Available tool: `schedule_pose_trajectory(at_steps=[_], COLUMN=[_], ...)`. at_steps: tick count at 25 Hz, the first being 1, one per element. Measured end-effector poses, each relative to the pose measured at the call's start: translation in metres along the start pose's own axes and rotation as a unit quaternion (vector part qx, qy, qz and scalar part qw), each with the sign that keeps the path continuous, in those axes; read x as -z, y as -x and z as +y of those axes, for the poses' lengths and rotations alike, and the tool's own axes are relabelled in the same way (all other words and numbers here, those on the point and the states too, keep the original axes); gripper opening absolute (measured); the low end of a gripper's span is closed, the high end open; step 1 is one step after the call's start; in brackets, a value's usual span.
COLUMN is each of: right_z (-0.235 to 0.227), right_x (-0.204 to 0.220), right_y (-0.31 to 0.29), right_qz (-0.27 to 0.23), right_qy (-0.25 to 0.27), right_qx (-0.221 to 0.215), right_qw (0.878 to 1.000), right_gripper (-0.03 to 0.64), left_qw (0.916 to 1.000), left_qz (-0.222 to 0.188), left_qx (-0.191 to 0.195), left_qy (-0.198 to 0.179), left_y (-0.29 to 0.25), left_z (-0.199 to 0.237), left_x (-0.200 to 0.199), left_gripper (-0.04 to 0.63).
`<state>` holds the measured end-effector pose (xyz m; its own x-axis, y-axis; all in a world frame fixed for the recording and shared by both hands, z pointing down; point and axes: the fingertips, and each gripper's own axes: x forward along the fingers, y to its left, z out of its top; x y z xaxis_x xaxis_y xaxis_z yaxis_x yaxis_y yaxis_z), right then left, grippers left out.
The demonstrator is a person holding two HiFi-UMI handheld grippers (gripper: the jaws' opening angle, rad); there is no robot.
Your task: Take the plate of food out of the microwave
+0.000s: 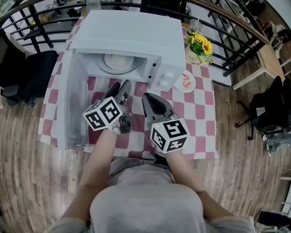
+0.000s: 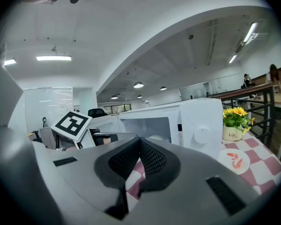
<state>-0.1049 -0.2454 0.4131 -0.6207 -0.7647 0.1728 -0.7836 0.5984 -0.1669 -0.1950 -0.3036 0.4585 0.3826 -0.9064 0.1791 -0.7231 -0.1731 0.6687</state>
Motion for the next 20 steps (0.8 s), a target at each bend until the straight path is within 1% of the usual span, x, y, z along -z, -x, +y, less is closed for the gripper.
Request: schedule_pose_trajectory(at_steps=[4,8,10,12,13,17,20], right_z=[-0.002,-0.003,-0.004,-0.006,-0.006,-0.010,-0.014], right_x=[0.006,0.012,0.016,0.019,0.021,0.025,0.031], right_y=[-0.008,-0.016,-0.019,-0.023,-0.024,-0.031,-0.036], right_qz=[0.012,0.023,0.030,0.036,0.039,0.048,0.056], right_qy=[0.003,0.004,0.004,0.004,0.004,0.005,0.003], right_qx=[-0.001,-0.002,-0.003,-0.003,-0.004,-0.005,-0.005], right_qw=[1.000,1.000,1.000,0.999,0.999,0.999,0.998], right_gripper=[0.023,0.023,0.023,0.023,0.023,0.023,0.023], left_qw=[0.9983,0.9931,0.9894,0.9838,0.9803,0.9651,0.9519], left_qz=[0.013,0.023,0.023,0.018,0.016,0.004,0.004], left_qx=[-0.010,-0.030,-0.037,-0.039,-0.043,-0.075,-0.102], left_qy=[0.056,0.111,0.139,0.174,0.192,0.251,0.289], left_y=[-0.018,-0.033,-0.041,-0.049,-0.052,-0.062,-0.071], left_z=[0.022,0.051,0.064,0.075,0.081,0.104,0.117], left_x=[0.005,0.009,0.010,0.011,0.011,0.012,0.015], left_gripper=[0.215,0.216,0.245,0.287,0.296,0.302,0.307])
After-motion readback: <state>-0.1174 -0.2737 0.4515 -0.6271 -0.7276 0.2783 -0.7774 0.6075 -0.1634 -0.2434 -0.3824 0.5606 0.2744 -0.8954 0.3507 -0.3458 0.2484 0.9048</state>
